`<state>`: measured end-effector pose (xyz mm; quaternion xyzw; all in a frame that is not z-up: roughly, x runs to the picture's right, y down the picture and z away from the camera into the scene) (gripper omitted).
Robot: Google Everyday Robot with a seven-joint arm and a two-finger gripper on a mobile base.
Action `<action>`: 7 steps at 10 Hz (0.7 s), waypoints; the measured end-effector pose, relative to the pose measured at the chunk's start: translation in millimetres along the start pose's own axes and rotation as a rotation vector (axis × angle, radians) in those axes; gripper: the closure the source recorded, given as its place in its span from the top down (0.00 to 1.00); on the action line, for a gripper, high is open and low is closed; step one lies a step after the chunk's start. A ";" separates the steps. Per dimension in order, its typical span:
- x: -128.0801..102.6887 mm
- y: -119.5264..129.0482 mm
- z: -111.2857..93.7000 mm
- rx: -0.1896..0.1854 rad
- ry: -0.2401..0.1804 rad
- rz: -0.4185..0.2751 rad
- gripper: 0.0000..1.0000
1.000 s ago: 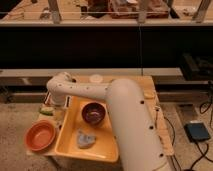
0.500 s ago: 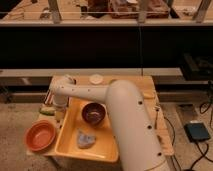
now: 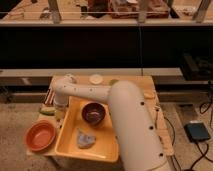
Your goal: Place pepper in red bowl
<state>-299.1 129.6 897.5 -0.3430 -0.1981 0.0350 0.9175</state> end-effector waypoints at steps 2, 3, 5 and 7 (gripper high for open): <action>0.5 1.9 3.2 -0.009 -0.002 0.006 0.33; 1.1 2.5 4.4 -0.012 -0.004 0.009 0.33; -2.1 2.8 0.6 -0.001 -0.016 0.002 0.33; -9.9 4.8 -19.7 0.021 -0.044 -0.013 0.33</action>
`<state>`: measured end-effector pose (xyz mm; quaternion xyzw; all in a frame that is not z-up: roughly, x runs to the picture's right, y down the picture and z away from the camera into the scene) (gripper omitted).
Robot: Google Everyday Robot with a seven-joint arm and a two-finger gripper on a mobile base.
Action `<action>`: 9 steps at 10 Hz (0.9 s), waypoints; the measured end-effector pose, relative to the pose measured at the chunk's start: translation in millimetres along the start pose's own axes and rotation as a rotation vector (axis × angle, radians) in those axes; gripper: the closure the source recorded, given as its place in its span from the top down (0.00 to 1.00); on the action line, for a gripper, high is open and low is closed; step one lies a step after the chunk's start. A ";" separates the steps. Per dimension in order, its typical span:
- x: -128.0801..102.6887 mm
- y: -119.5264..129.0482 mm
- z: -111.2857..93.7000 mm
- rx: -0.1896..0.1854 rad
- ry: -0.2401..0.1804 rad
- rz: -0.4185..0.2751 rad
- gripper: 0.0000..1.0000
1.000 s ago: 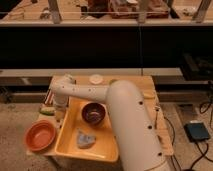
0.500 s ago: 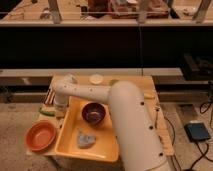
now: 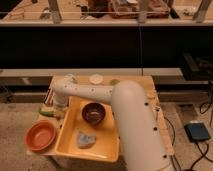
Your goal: Place pepper in red bowl
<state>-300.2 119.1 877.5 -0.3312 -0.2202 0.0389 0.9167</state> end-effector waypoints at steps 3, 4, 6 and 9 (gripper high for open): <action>-30.1 15.4 -58.7 0.006 -0.054 -0.110 0.33; -42.2 29.9 -83.5 0.003 -0.087 -0.160 0.33; -53.6 58.7 -105.8 -0.010 -0.122 -0.221 0.33; -61.0 120.1 -109.7 -0.064 -0.166 -0.314 0.33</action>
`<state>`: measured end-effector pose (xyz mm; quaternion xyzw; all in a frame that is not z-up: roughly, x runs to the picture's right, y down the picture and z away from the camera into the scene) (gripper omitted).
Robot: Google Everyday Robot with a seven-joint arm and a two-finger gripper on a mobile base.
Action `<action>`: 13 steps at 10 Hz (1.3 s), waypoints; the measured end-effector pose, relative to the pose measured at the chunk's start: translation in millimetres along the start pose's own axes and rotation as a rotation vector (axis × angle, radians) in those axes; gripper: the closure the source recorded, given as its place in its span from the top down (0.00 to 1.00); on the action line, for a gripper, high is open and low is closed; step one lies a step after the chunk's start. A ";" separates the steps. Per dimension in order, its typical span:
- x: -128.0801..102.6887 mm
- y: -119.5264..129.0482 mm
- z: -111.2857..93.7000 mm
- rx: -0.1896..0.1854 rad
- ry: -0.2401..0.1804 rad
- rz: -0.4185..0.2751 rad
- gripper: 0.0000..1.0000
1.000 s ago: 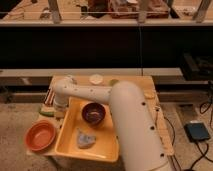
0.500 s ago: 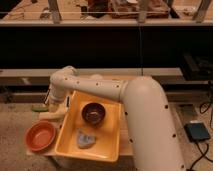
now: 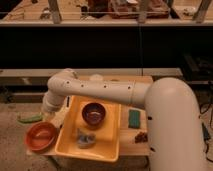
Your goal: Place pepper in red bowl
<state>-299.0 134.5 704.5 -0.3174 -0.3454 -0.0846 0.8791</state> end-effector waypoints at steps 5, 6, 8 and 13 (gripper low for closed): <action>11.6 23.2 32.5 -0.055 -0.016 -0.005 0.33; 12.3 22.7 38.6 -0.063 -0.011 -0.008 0.33; 20.0 20.9 46.2 -0.068 0.004 0.005 0.33; 39.3 19.2 59.5 -0.058 0.022 0.053 0.65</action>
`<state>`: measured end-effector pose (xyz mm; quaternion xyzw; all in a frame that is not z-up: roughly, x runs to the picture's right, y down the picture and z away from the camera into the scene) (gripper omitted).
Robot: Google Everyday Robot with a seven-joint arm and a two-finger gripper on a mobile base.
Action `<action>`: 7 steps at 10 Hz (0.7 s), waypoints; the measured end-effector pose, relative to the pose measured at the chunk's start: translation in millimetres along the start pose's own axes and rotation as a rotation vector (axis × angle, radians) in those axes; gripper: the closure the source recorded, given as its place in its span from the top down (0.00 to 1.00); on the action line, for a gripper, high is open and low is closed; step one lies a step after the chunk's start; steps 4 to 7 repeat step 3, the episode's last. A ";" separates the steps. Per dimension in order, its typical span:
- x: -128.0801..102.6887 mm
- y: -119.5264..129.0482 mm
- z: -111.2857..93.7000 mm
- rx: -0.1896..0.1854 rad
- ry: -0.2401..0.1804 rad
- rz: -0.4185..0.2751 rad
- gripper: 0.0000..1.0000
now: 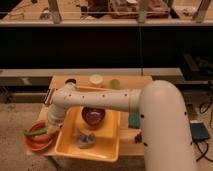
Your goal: Place pepper in red bowl
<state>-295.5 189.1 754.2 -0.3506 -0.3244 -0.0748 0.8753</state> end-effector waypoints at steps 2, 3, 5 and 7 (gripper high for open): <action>-0.2 -0.6 -0.3 0.011 -0.003 -0.001 0.79; 0.9 -0.8 -1.2 0.016 -0.008 0.002 0.80; 0.9 -0.8 -1.2 0.016 -0.008 0.002 0.80; 0.9 -0.8 -1.2 0.016 -0.008 0.002 0.80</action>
